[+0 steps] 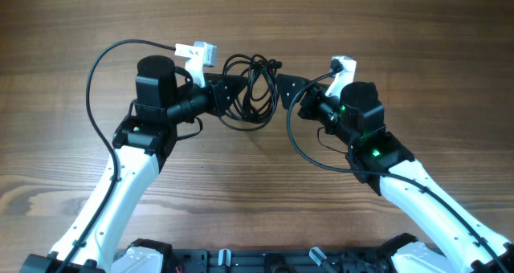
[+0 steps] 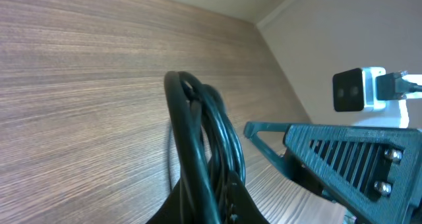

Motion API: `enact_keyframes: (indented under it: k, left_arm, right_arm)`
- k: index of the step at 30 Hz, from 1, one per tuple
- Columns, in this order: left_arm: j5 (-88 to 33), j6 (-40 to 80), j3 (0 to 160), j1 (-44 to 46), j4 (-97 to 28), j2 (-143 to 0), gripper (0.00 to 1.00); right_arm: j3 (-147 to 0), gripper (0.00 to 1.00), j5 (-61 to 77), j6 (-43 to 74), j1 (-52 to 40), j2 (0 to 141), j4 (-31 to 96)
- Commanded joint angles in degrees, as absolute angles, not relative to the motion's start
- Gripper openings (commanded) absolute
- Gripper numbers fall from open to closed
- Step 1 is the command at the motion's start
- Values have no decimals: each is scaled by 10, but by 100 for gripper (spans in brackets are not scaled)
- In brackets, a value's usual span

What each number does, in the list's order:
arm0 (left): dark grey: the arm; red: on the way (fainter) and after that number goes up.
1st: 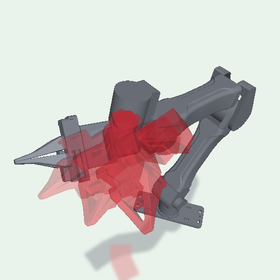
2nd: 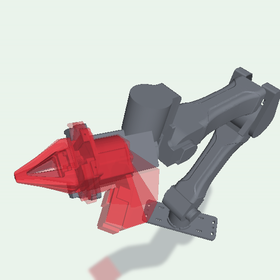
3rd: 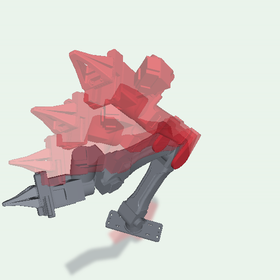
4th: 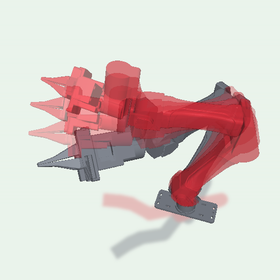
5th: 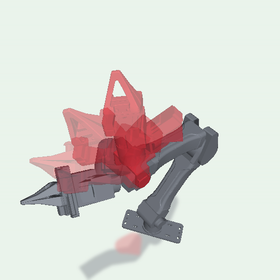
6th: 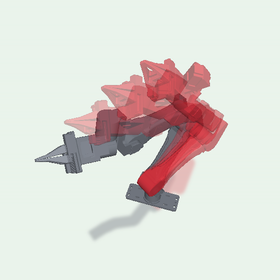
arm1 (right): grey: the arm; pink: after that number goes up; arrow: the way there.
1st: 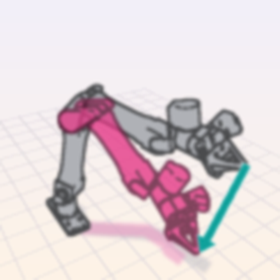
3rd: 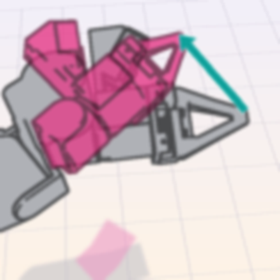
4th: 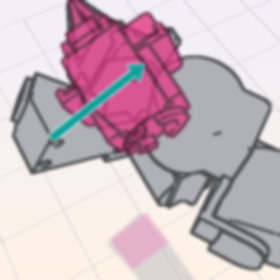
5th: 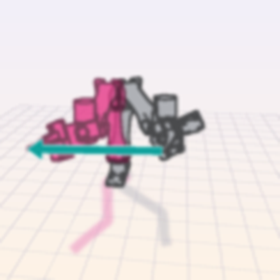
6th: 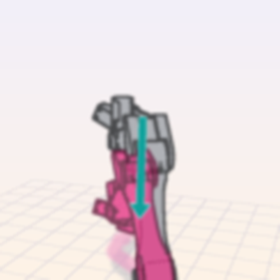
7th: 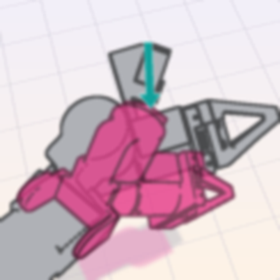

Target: Untangle cables

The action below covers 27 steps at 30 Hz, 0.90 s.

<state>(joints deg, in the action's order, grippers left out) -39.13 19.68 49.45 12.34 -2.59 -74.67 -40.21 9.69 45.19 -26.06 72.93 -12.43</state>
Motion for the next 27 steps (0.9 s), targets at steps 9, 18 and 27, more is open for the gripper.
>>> enact_keyframes:
  k: [9, 18, 27]
  left_arm:
    - [-367, 127, 499, 124, -20, -738, 4]
    - [-365, 91, 499, 160, -4, -738, 4]
    - [-365, 79, 499, 183, 9, -738, 4]
  right_arm:
    - [-404, 99, 185, 446, -262, 729, -189]
    - [-404, 83, 234, 469, -272, 745, -180]
    - [-404, 81, 234, 513, -272, 786, -194]
